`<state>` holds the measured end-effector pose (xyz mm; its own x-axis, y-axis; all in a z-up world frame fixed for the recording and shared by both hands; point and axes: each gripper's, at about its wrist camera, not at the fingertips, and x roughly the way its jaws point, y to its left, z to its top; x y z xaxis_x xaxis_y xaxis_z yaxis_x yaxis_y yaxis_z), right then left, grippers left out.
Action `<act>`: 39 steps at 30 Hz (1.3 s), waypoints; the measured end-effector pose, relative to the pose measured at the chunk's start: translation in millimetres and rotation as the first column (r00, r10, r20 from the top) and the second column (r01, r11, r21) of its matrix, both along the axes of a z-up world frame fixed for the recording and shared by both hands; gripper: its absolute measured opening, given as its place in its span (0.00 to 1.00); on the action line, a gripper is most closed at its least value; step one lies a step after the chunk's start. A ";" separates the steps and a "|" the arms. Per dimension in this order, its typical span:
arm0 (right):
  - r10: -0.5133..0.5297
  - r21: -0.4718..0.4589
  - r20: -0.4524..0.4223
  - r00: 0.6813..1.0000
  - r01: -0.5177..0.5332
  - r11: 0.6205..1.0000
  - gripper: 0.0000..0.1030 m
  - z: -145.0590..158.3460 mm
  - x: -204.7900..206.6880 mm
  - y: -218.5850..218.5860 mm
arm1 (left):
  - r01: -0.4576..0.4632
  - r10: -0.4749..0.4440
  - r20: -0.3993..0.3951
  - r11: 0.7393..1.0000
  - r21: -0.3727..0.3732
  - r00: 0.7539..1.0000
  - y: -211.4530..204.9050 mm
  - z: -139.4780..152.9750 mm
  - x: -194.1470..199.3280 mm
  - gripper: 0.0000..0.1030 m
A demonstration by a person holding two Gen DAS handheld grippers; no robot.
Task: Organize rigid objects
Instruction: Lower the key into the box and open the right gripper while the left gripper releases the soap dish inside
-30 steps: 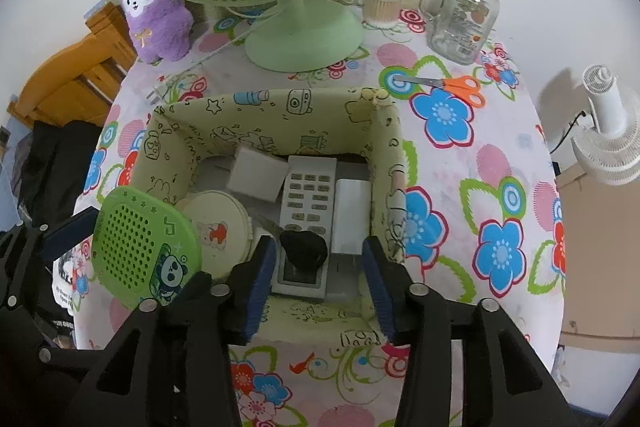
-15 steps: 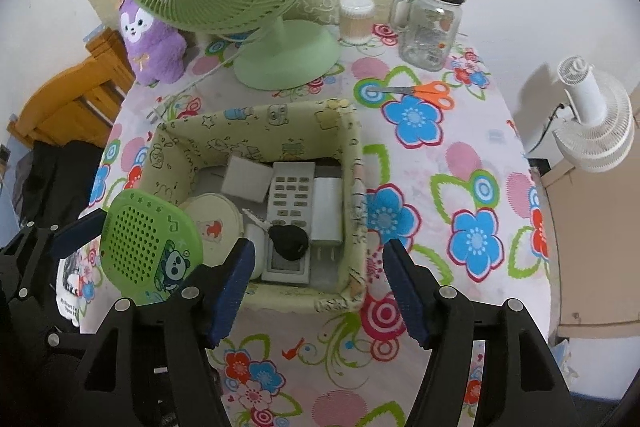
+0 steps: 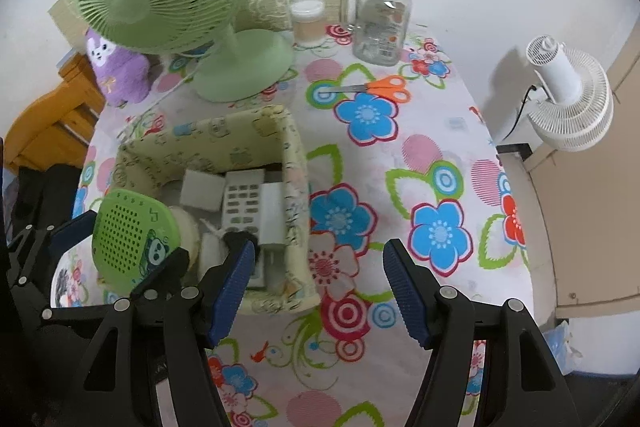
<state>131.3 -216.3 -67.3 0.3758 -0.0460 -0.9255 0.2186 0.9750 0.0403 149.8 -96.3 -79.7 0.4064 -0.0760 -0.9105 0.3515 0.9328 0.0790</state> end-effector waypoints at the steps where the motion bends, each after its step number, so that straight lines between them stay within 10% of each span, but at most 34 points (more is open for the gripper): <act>1: -0.003 -0.001 -0.001 1.000 0.003 1.000 0.68 -1.1 1.5 -1.6 | -0.001 0.001 -0.004 1.000 -0.004 1.000 -0.9 -1.9 2.4 0.92; 39: -0.002 0.009 -0.089 0.996 0.002 1.000 0.68 -37.5 18.8 2.1 | 0.008 -0.008 -0.120 1.000 -0.006 0.993 -5.3 -58.4 26.3 0.95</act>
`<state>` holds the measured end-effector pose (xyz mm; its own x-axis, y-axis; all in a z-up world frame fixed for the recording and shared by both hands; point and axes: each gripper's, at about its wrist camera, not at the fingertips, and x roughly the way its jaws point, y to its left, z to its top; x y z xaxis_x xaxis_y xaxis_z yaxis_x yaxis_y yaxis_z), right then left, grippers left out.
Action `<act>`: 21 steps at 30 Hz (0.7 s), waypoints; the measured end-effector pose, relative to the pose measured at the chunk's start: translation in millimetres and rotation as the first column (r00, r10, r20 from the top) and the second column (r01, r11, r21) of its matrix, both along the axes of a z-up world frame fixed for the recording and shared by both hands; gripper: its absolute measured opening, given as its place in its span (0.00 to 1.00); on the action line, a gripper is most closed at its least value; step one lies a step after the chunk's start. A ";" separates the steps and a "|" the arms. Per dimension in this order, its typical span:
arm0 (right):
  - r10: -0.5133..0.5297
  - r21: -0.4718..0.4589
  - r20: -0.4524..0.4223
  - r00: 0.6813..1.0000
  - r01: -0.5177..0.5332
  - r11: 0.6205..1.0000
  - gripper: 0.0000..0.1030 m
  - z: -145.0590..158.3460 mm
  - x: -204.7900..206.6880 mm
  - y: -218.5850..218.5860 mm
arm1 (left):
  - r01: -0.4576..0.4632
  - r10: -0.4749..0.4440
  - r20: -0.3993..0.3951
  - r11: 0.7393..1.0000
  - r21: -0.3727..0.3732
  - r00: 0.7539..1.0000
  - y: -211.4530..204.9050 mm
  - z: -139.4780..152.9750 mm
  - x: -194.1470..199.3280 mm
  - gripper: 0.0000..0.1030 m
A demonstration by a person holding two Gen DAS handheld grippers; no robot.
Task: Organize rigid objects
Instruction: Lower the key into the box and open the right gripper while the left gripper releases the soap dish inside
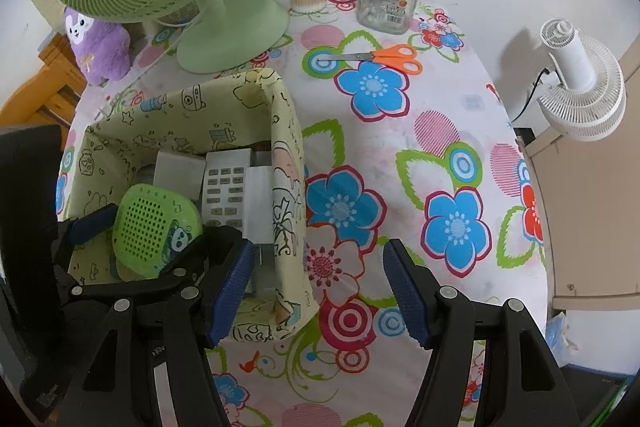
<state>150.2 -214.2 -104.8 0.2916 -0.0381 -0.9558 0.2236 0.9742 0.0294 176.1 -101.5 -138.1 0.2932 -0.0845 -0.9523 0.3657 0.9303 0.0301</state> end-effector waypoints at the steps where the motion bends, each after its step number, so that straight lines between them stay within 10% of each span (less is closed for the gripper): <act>1: -0.003 0.001 0.000 1.000 0.003 1.000 0.68 0.0 0.0 -0.4 | -0.003 0.003 0.001 1.000 -0.001 1.000 0.3 0.2 0.3 0.95; 21: 0.022 0.048 0.037 0.999 -0.024 0.999 0.68 10.9 0.4 11.8 | 0.032 -0.034 0.030 0.998 0.054 0.999 8.3 24.7 -3.8 0.95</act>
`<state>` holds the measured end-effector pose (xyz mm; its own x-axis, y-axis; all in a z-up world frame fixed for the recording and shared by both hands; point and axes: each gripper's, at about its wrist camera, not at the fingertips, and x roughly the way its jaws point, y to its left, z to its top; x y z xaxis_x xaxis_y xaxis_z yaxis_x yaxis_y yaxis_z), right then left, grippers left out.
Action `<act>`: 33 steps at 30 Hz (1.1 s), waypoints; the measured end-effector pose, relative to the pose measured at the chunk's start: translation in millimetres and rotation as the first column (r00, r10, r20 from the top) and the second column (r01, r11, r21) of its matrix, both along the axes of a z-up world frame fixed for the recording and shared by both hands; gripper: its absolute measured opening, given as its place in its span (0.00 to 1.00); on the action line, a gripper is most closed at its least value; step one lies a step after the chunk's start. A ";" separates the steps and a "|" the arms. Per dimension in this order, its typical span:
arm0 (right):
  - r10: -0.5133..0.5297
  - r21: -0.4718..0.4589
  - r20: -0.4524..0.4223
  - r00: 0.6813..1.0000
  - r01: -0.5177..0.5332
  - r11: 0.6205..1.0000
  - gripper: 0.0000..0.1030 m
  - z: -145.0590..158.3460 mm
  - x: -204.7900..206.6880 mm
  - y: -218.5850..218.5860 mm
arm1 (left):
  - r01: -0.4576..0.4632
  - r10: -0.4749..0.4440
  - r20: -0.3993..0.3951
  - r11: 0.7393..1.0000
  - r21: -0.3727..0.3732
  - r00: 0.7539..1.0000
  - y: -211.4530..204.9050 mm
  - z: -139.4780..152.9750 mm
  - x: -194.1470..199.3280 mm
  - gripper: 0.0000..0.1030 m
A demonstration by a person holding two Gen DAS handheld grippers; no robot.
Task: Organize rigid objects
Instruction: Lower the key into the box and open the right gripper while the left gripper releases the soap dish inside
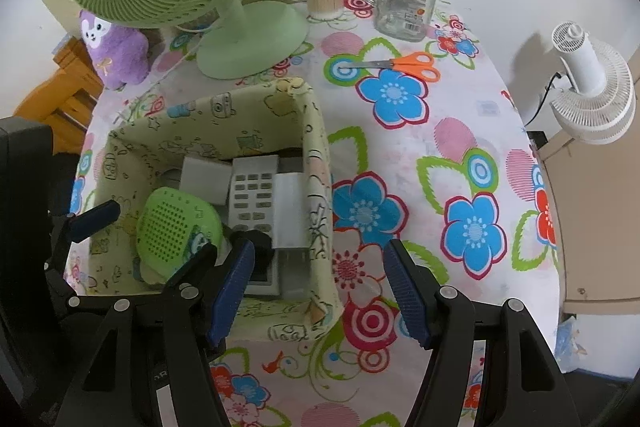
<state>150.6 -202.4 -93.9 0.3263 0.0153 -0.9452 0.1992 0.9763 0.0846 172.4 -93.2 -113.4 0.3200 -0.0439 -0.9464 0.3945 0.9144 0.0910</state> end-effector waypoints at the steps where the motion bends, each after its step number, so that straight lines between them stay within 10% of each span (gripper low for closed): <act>1: 0.000 0.002 0.004 1.000 0.000 1.000 0.68 1.2 -0.7 0.4 | 0.003 -0.003 0.002 1.000 0.003 1.000 -0.3 1.2 -0.7 0.95; 33: 0.042 -0.016 0.128 0.991 -0.040 0.999 0.68 57.6 -50.2 26.0 | 0.025 -0.020 0.148 0.999 -0.030 0.989 24.7 75.6 -69.4 0.95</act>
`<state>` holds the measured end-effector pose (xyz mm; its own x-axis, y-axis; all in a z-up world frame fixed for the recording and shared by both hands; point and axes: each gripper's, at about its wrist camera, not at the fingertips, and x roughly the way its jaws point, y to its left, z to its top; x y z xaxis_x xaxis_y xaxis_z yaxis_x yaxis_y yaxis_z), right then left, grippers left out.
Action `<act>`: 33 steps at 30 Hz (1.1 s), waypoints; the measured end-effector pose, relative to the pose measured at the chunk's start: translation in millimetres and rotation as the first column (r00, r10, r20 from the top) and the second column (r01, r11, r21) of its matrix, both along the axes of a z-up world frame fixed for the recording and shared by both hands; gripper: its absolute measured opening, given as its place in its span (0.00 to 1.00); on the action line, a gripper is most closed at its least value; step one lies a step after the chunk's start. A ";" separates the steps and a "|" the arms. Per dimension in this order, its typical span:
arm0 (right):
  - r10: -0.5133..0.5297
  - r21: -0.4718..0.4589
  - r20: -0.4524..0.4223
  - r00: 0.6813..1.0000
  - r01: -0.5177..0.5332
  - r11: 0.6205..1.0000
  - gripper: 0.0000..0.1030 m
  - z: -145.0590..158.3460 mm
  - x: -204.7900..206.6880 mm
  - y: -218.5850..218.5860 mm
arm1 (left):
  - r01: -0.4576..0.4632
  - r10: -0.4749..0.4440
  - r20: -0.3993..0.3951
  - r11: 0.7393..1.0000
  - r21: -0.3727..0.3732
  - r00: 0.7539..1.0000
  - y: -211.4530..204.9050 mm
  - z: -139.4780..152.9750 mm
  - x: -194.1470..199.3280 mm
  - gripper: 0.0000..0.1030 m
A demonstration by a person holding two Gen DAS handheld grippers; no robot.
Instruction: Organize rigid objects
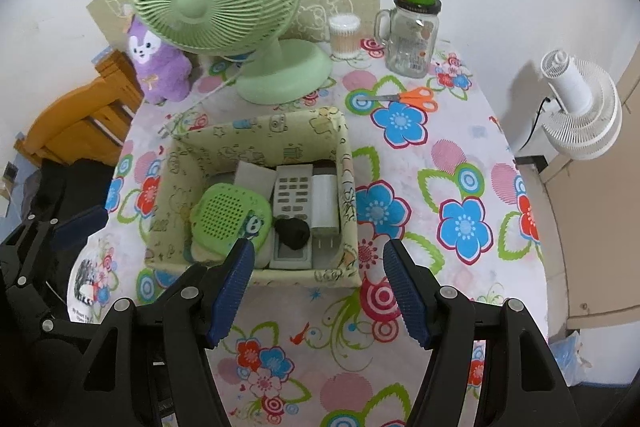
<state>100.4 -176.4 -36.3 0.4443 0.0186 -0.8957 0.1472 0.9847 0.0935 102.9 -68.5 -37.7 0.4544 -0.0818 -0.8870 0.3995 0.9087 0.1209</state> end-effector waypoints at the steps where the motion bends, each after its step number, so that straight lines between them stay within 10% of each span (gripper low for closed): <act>1: 0.002 -0.002 0.004 1.000 -0.002 1.000 0.68 1.9 -1.8 1.0 | -0.001 0.001 0.006 1.000 -0.001 1.000 1.5 2.4 -2.8 0.95; 33: -0.031 -0.029 0.092 0.995 0.034 0.999 0.68 35.0 -62.9 20.8 | -0.086 0.085 -0.012 0.986 -0.146 0.996 53.3 19.9 -40.4 0.95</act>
